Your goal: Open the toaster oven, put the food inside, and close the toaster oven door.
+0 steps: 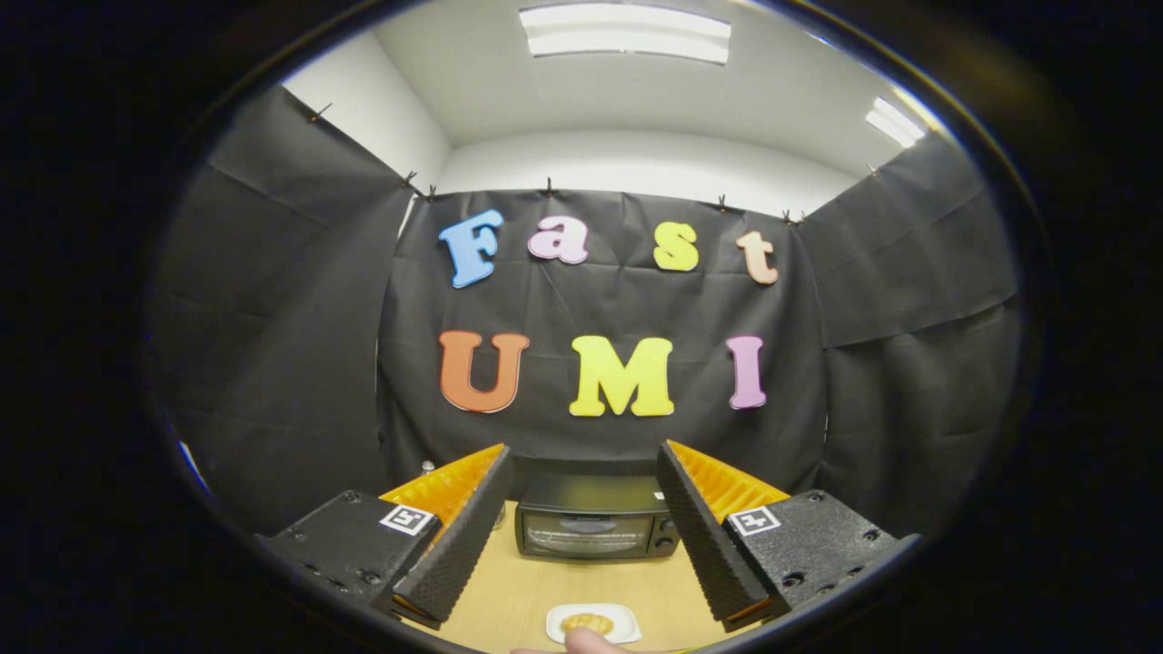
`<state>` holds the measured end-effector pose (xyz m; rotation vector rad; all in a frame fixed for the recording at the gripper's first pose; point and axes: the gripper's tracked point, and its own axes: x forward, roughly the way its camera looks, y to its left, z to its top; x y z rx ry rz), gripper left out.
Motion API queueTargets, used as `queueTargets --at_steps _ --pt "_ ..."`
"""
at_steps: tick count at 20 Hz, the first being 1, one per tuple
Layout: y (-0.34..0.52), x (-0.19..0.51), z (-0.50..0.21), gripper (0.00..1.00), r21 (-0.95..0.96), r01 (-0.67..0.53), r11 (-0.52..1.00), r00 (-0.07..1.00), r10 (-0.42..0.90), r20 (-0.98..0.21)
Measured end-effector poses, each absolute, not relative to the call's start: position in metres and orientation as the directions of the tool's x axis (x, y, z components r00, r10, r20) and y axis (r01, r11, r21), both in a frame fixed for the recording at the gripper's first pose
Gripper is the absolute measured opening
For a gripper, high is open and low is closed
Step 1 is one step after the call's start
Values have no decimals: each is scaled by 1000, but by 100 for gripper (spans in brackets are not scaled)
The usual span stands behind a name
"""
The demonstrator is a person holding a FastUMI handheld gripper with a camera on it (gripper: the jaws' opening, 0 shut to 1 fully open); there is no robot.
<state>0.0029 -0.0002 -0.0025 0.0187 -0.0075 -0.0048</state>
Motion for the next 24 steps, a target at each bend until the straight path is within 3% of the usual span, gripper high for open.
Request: queueTargets --at_steps 10,14,24 --pt "-28 37 -41 100 4 64 998 998 -64 -3" --pt "-31 67 -82 100 -4 24 1000 999 -24 -43" --pt "-32 215 -206 100 87 -37 996 978 54 -201"
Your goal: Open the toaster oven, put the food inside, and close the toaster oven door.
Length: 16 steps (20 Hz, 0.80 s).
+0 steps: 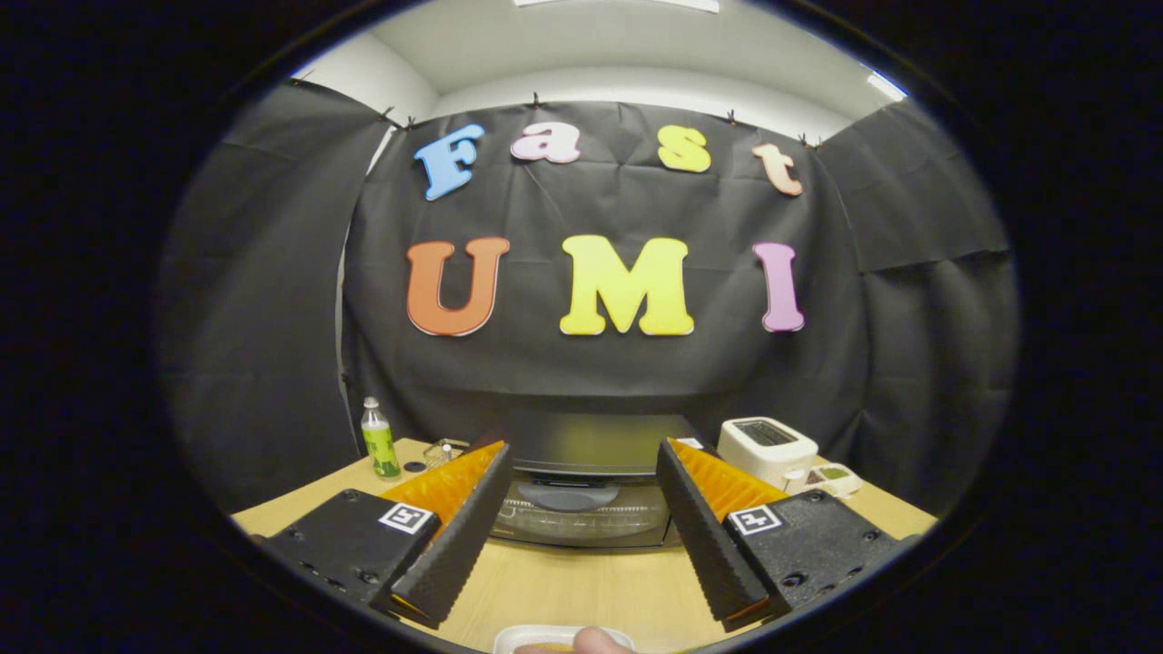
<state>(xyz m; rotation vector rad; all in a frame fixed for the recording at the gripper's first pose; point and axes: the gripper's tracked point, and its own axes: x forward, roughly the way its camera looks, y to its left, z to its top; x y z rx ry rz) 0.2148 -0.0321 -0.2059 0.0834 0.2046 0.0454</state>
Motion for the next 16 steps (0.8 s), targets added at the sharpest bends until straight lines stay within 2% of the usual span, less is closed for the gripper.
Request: queueTargets --at_steps 2,8,16 --pt "-31 240 -224 100 127 -40 991 972 68 -225" --pt "-21 293 -278 100 73 -30 997 958 49 -284" --pt "-17 319 -310 100 38 -17 999 946 29 -323"
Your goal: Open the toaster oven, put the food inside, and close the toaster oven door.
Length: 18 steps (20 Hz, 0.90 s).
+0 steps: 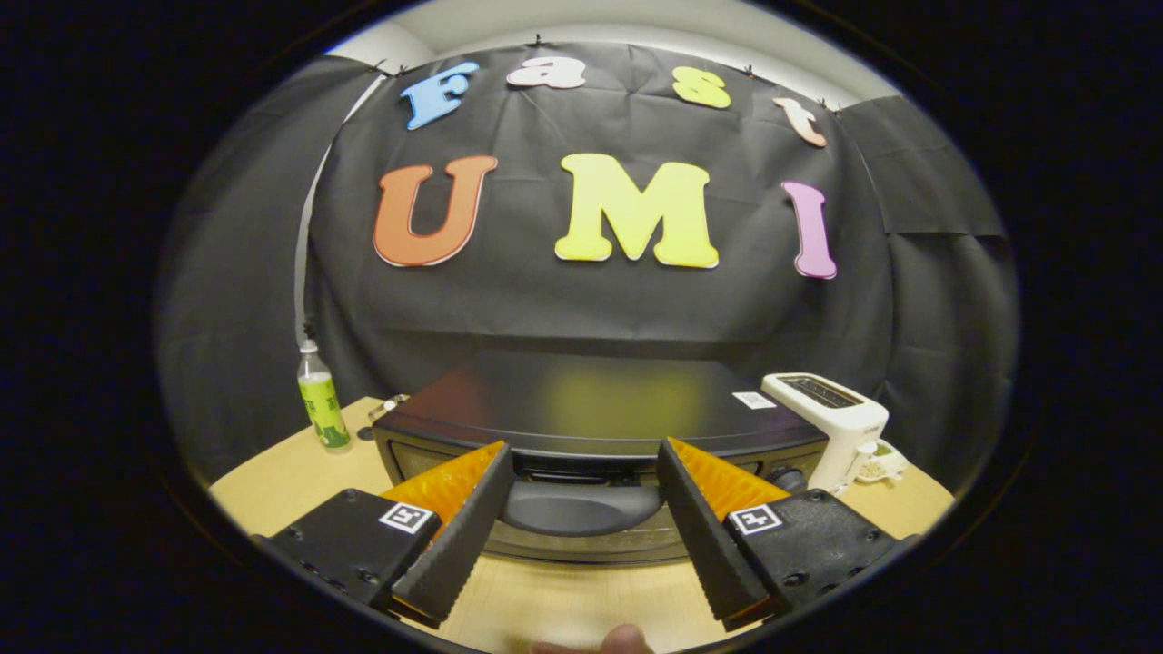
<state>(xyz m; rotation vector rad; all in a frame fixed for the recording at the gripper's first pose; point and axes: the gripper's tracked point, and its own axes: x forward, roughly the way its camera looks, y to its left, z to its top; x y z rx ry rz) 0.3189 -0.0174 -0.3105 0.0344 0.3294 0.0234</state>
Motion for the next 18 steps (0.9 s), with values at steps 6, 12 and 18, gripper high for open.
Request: queueTargets --at_steps 6,12,18 --pt "-16 321 -316 100 63 -2 998 942 23 -335" --pt "-15 290 -317 100 64 -3 998 921 28 -388" --pt "-12 234 -338 100 96 -6 995 870 53 -490"
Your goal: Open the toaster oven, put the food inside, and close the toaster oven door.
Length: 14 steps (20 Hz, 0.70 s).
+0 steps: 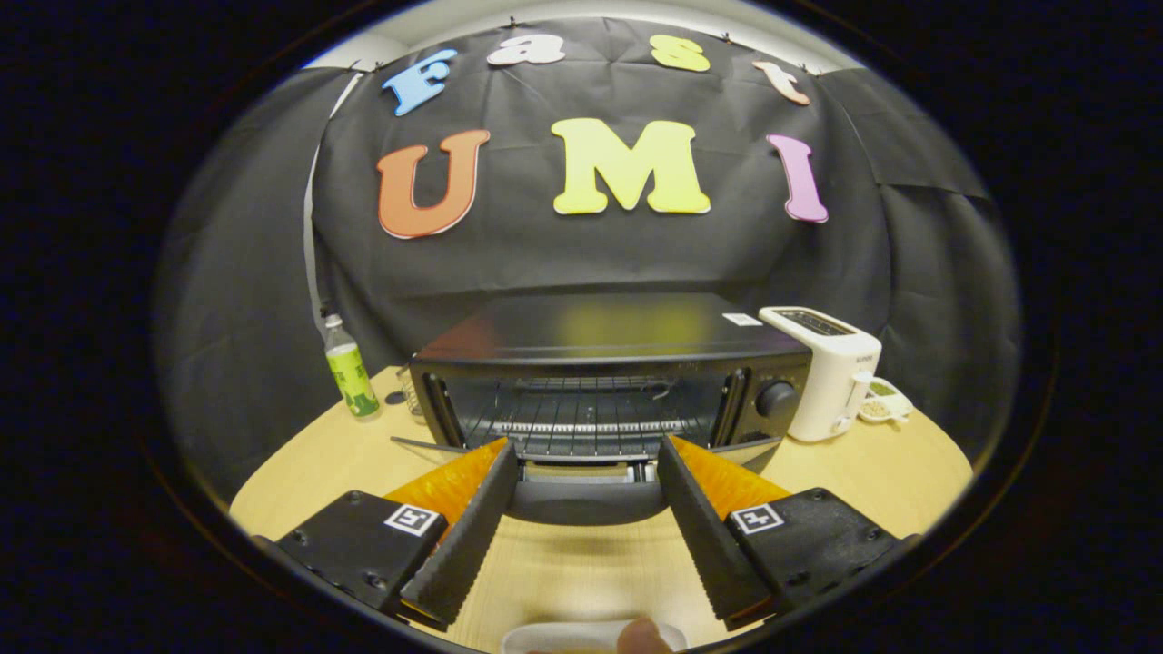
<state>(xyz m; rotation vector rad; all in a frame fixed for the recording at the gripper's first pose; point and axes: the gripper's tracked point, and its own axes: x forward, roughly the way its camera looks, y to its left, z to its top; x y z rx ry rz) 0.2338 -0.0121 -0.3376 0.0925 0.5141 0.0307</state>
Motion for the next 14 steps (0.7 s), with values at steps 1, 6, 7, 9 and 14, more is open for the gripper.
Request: queueTargets --at_steps 1,6,7,9,14 --pt "-11 225 -342 100 84 -10 996 862 51 -504" --pt "-10 193 -370 100 46 -24 999 820 46 -570" --pt "-9 188 -377 100 47 -25 999 806 48 -590" --pt "-9 179 -390 100 57 -29 998 773 58 -632" --pt "-4 158 -427 100 118 -9 993 664 94 -742"
